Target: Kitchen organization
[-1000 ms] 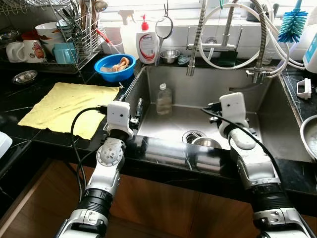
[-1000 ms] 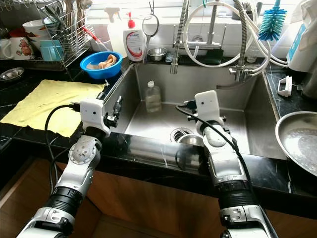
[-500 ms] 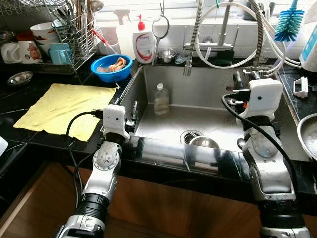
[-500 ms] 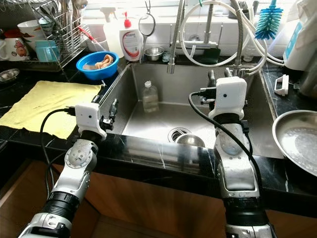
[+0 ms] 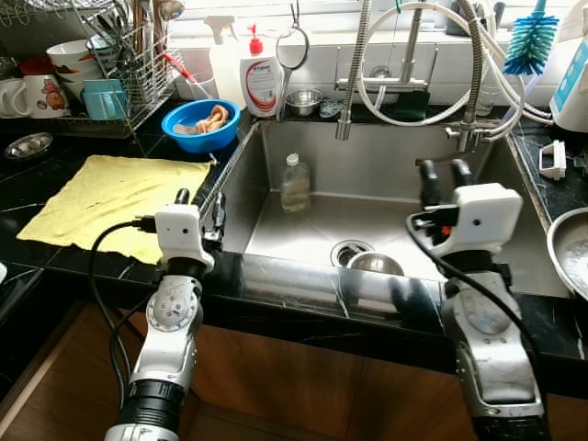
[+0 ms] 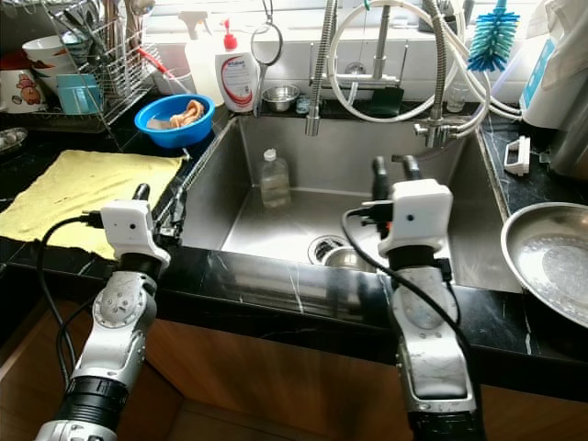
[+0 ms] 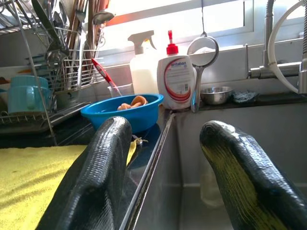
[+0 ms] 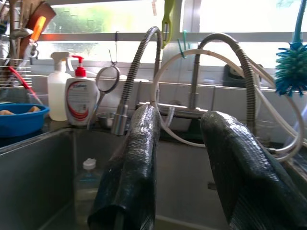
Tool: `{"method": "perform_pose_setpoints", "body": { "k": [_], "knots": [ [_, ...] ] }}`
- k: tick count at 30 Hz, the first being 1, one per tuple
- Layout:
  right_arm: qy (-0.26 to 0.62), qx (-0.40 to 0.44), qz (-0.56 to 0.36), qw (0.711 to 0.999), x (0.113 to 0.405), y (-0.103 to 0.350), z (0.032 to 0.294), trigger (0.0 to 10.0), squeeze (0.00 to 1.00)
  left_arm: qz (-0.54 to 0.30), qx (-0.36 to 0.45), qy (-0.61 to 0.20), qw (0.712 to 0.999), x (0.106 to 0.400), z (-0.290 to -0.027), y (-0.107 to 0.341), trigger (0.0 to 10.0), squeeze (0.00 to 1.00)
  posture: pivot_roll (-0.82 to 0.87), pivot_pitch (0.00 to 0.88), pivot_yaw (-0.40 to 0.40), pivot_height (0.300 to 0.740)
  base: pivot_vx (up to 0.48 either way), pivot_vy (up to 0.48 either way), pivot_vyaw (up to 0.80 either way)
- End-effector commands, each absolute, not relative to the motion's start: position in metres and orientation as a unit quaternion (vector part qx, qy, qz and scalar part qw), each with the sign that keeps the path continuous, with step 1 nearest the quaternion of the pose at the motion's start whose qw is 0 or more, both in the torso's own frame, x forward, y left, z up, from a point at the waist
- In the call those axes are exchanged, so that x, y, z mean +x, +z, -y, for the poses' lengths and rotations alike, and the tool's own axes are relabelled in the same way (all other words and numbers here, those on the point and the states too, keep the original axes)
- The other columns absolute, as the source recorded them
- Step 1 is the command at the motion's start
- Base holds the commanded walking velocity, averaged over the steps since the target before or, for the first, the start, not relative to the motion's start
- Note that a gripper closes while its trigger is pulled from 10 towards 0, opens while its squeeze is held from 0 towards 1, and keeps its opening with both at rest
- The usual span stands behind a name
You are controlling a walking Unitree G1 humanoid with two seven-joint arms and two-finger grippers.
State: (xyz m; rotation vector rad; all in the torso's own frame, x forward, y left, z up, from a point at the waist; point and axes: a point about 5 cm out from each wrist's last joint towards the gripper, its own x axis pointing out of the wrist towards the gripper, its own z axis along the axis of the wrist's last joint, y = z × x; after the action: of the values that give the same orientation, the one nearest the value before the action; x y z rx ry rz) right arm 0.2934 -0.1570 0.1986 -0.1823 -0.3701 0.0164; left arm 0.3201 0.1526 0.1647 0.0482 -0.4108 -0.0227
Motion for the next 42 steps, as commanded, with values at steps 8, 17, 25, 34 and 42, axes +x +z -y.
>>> {"method": "perform_pose_setpoints", "body": {
  "k": [8, 17, 25, 34, 42],
  "knots": [
    [0.029, -0.074, 0.178, 0.981, 0.298, 0.204, 0.148, 10.0, 0.0, 0.201, 0.015, -0.009, 0.979, 0.321, -0.145, 0.165, 10.0, 0.0, -0.27, 0.0, 0.075, 0.74, 0.0, 0.0, 0.0],
    [0.024, -0.073, 0.17, 0.983, 0.301, 0.203, 0.147, 10.0, 0.0, 0.203, 0.019, -0.005, 0.979, 0.324, -0.149, 0.168, 10.0, 0.0, -0.27, 0.0, 0.071, 0.74, 0.0, 0.0, -0.7],
    [0.029, -0.072, 0.164, 0.983, 0.301, 0.202, 0.144, 10.0, 0.0, 0.205, 0.023, 0.0, 0.979, 0.324, -0.149, 0.17, 10.0, 0.0, -0.26, 0.0, 0.077, 0.74, 0.0, 0.0, -0.78],
    [0.024, -0.07, 0.163, 0.984, 0.302, 0.203, 0.144, 10.0, 0.0, 0.21, 0.034, 0.0, 0.977, 0.326, -0.149, 0.173, 10.0, 0.0, -0.27, 0.0, 0.086, 0.74, 0.0, -0.197, -0.78],
    [0.028, -0.072, 0.167, 0.983, 0.301, 0.203, 0.143, 10.0, 0.0, 0.212, 0.027, -0.001, 0.977, 0.327, -0.148, 0.174, 10.0, 0.0, -0.27, 0.0, 0.085, 0.74, 0.0, -0.06, -0.18]
  ]
}}
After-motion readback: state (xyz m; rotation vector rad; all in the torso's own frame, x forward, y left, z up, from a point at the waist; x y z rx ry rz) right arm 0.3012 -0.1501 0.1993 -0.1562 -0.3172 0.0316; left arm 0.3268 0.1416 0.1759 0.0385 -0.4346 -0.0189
